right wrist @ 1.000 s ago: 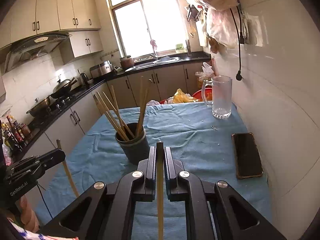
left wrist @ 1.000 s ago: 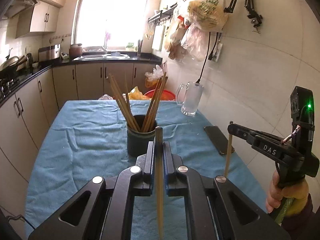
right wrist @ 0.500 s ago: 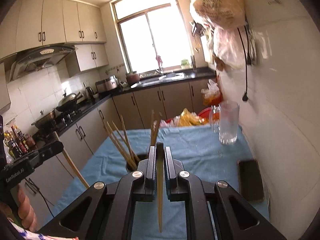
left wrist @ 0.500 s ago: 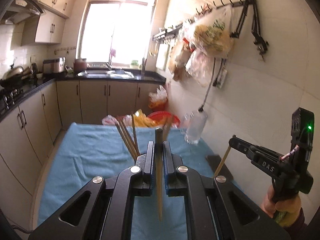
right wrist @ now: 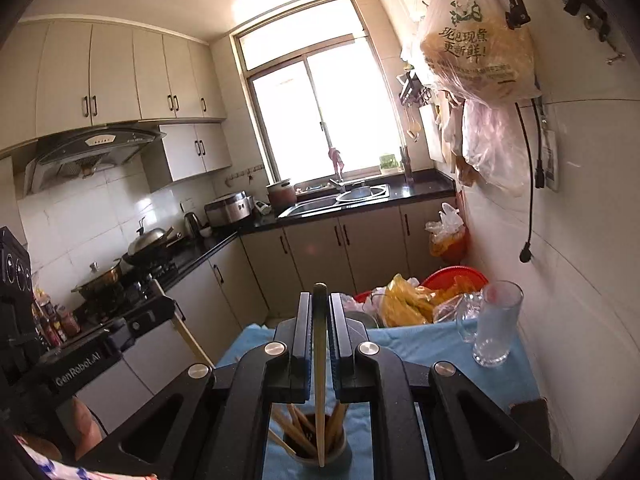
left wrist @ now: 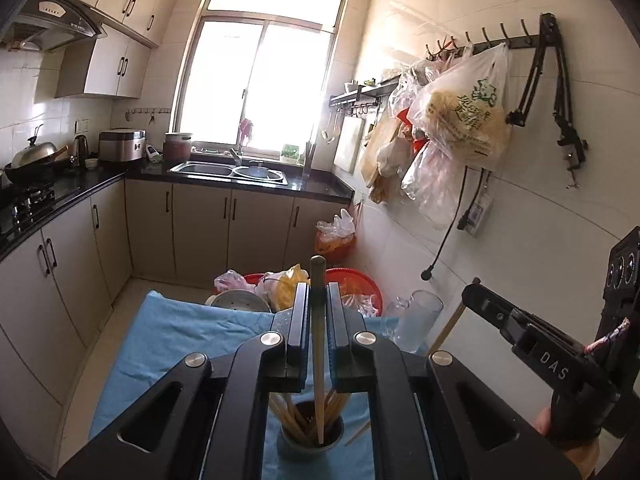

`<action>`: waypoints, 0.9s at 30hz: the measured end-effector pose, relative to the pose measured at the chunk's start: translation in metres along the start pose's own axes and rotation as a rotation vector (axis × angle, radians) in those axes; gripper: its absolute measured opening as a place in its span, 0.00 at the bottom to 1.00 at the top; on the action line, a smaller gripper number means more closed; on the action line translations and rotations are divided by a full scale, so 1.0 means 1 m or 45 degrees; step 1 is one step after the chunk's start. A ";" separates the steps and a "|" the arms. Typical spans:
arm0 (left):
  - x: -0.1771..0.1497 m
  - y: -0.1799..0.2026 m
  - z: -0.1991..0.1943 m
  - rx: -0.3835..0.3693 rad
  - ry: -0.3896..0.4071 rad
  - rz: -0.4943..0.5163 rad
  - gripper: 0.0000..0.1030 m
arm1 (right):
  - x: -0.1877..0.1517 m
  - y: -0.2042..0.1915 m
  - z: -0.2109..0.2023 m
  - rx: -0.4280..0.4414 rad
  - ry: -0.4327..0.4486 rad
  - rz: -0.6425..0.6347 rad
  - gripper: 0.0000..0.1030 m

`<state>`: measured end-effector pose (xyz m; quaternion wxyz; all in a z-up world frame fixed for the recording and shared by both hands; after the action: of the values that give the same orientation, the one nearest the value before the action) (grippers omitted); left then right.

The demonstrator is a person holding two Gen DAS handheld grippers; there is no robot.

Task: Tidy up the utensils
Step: 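Drop the chopsticks into the cup by opening both grippers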

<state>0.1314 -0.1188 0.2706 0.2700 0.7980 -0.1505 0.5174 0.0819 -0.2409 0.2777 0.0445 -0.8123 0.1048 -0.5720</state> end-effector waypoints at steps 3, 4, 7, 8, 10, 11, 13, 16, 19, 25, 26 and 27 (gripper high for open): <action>-0.004 -0.004 0.021 0.005 -0.024 0.007 0.07 | -0.008 -0.003 0.020 -0.020 -0.012 -0.012 0.07; -0.009 -0.005 0.028 0.009 -0.042 0.013 0.07 | -0.012 -0.003 0.025 -0.022 -0.022 -0.013 0.07; -0.031 -0.013 0.053 0.019 -0.128 0.020 0.07 | -0.033 -0.004 0.050 -0.029 -0.095 -0.015 0.07; -0.036 -0.015 0.059 0.020 -0.150 0.017 0.07 | -0.038 -0.003 0.057 -0.031 -0.117 -0.016 0.07; -0.049 -0.020 0.069 0.022 -0.193 0.007 0.07 | -0.049 -0.002 0.069 -0.029 -0.157 -0.015 0.07; -0.053 -0.021 0.070 0.023 -0.203 0.004 0.07 | -0.052 0.000 0.073 -0.026 -0.172 -0.010 0.08; -0.057 -0.025 0.071 0.029 -0.213 0.000 0.07 | -0.057 0.003 0.082 -0.016 -0.205 0.004 0.08; -0.057 -0.025 0.064 0.035 -0.198 0.011 0.07 | -0.061 0.007 0.090 -0.008 -0.229 0.025 0.08; -0.055 -0.022 0.055 0.035 -0.178 0.029 0.09 | -0.060 0.006 0.095 0.007 -0.240 0.035 0.08; -0.054 -0.014 0.032 0.050 -0.133 0.065 0.31 | -0.055 0.005 0.093 0.026 -0.225 0.043 0.17; -0.055 -0.013 0.028 0.048 -0.130 0.068 0.31 | -0.053 0.006 0.090 0.026 -0.216 0.043 0.18; -0.056 -0.011 0.024 0.046 -0.129 0.072 0.32 | -0.052 0.007 0.087 0.026 -0.209 0.043 0.18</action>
<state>0.1312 -0.1259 0.2089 0.2330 0.8234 -0.1770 0.4863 0.1458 -0.2404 0.1990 0.0708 -0.8541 0.1085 -0.5038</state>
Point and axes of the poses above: each gripper's, at about its wrist camera, not at the fingertips, and z roughly the way its jaws point, y to its right, x to its top, the point moved 8 cm from there along z, roughly the way its jaws point, and after that the axes turned 10 degrees about -x, right-handed, at the moved point
